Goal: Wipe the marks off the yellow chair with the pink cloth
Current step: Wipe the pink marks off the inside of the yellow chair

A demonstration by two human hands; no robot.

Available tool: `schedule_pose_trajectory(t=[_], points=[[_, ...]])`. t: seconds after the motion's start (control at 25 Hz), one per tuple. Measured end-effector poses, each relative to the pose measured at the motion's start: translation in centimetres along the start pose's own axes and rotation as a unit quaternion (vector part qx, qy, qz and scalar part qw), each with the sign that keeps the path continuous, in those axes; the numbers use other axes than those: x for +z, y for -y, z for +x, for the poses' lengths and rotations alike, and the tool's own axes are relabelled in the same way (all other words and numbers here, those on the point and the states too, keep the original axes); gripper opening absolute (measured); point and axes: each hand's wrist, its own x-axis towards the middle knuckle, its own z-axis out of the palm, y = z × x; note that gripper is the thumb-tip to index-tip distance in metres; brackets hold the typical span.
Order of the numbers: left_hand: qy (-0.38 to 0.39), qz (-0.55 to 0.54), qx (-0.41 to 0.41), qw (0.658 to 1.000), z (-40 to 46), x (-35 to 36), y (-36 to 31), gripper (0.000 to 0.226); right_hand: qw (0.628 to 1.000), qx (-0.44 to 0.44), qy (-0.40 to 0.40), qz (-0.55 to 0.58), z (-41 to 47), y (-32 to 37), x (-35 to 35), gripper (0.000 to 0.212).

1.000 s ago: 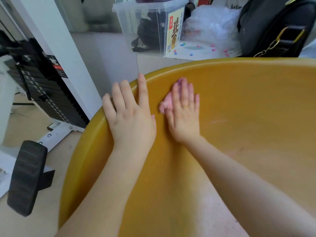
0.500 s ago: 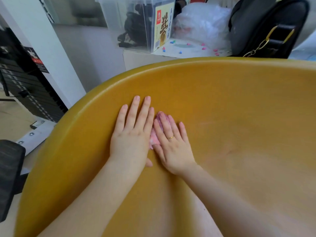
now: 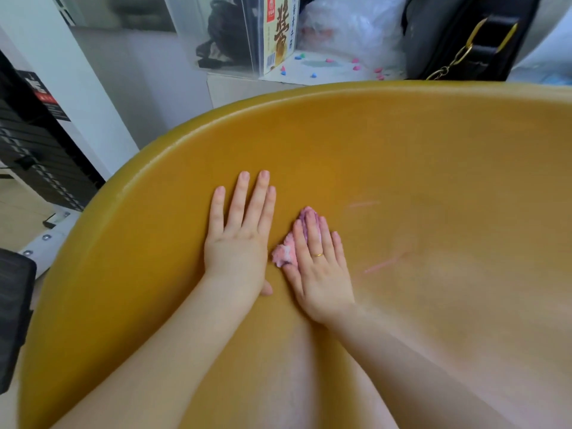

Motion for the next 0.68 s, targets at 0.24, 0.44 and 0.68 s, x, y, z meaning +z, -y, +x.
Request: schedule_pose_trajectory(t=[0.24, 0.44, 0.68], points=[[0.018, -0.01, -0.005, 1.0, 0.7, 0.9, -0.5, 0.151, 0.977, 0.083, -0.117, -0.16, 7.8, -9.4, -5.5, 0.06], [-0.019, -0.006, -0.01, 1.0, 0.8, 1.0, -1.4, 0.148, 0.989, 0.139, -0.043, -0.025, 2.3, -0.7, -1.1, 0.069], [-0.05, 0.015, 0.012, 0.999, 0.6, 1.2, -2.4, 0.142, 0.993, -0.018, 0.016, -0.116, -2.8, -4.3, -2.4, 0.056]])
